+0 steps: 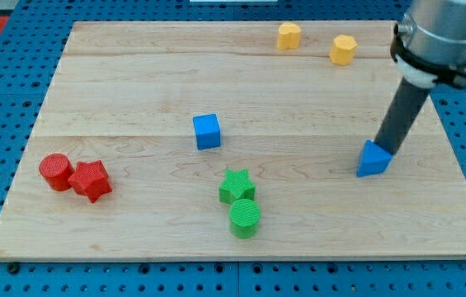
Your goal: Place the yellow heart above the yellow hexagon
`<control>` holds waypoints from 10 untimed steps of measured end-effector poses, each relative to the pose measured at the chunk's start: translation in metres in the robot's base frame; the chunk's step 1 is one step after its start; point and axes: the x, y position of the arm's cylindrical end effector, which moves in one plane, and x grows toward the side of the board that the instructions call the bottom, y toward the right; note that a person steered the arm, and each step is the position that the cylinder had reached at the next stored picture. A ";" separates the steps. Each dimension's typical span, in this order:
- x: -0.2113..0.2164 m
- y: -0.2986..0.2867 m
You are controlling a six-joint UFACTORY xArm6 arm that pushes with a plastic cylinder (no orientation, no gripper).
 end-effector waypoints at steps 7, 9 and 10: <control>0.040 0.001; -0.028 -0.071; -0.084 -0.166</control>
